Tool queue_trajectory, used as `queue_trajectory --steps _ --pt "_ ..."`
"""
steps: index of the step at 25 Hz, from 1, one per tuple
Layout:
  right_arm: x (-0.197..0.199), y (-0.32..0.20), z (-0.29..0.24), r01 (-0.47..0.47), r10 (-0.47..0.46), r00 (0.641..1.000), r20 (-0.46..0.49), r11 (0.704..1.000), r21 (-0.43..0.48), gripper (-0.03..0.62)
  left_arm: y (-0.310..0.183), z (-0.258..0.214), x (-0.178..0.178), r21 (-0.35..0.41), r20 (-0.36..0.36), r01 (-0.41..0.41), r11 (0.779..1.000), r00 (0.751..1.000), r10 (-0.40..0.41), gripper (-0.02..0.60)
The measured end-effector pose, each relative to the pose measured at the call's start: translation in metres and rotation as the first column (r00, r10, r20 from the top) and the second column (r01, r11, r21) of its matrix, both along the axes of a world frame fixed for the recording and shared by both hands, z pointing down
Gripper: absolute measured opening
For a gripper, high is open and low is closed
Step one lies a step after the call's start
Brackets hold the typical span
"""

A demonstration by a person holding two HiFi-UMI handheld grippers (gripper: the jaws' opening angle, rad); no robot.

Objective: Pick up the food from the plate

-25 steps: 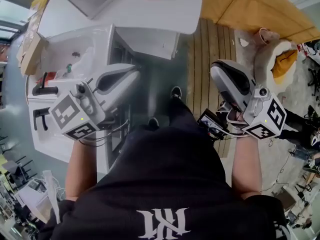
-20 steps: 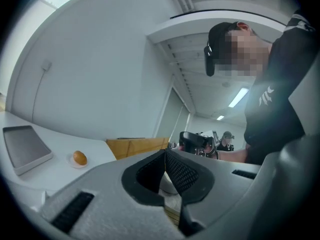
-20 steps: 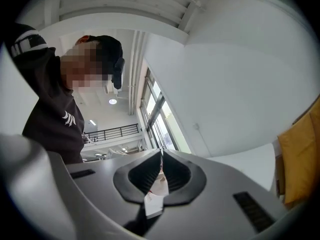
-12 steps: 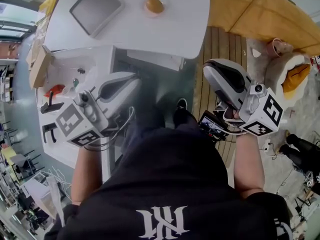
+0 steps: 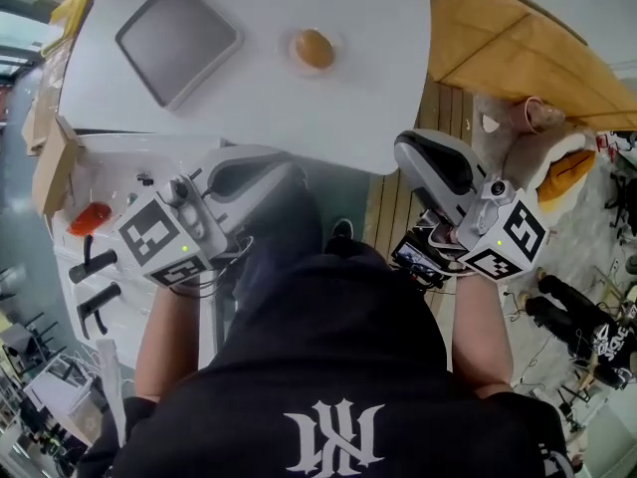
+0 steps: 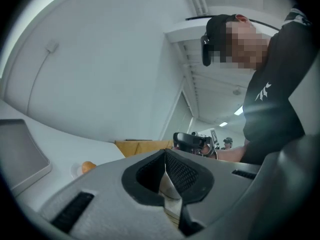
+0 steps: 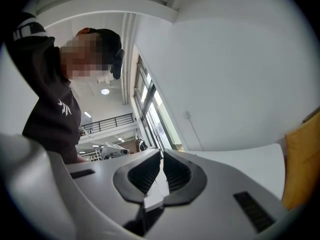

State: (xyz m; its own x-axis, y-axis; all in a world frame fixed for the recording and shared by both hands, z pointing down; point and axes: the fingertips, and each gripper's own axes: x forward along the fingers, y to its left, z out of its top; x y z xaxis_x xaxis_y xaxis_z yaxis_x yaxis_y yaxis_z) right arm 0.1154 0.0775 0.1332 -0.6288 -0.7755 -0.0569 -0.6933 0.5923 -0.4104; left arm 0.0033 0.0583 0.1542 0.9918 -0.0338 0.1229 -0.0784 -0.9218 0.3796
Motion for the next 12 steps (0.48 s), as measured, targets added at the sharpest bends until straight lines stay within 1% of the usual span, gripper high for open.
queue_trajectory --steps 3,7,10,12 --pt "-0.008 -0.037 0.004 0.016 -0.018 0.998 -0.053 0.999 -0.037 0.012 -0.036 0.010 0.002 -0.053 -0.028 -0.005 0.999 1.000 0.004 0.005" --pt "-0.022 -0.078 0.017 0.030 -0.041 0.989 -0.145 0.996 -0.080 0.012 -0.060 0.026 0.003 -0.113 -0.055 -0.049 0.992 0.998 0.043 0.005" --pt "-0.023 -0.103 0.022 0.026 -0.042 0.987 -0.158 0.994 -0.102 0.014 -0.072 0.037 0.003 -0.165 -0.068 -0.058 0.985 0.997 0.047 0.005" --pt "-0.022 -0.117 0.027 0.032 -0.052 0.984 -0.170 0.992 -0.120 0.022 -0.081 0.040 0.007 -0.201 -0.095 -0.052 0.978 0.995 0.034 0.005"
